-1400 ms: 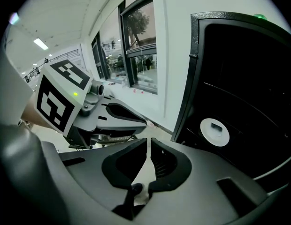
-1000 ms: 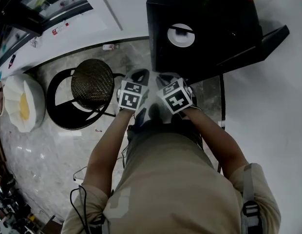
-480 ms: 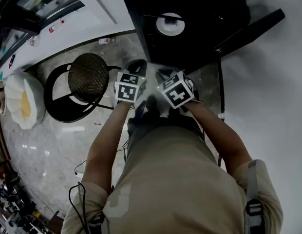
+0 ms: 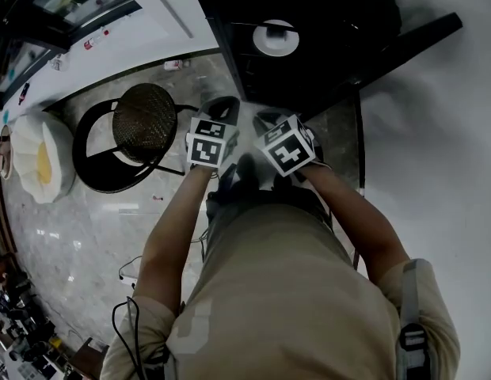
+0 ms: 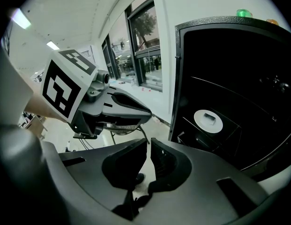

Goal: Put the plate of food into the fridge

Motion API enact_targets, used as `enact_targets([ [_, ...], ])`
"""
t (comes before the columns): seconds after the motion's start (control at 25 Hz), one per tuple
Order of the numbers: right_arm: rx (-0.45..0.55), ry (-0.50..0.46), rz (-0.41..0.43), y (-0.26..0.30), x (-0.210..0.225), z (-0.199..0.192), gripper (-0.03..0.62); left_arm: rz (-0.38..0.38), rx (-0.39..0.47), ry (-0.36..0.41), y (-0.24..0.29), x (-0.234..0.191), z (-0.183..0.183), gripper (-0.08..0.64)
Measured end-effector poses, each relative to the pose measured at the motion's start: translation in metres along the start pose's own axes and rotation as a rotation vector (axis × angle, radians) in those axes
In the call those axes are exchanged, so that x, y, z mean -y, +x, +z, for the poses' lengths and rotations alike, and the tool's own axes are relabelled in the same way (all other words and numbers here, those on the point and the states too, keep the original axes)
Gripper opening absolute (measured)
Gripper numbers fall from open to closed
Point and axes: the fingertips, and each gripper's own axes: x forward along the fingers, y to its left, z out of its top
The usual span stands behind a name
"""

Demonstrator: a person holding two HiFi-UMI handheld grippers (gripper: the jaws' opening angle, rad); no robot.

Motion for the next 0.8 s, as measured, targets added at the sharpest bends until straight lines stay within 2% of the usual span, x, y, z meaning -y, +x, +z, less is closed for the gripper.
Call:
enact_targets([
  [0.8,0.024,-0.019,0.014,-0.024,0.005,-0.015,0.040,0.023,0.023,0.007,-0.009,0.031,0.011,0.014],
])
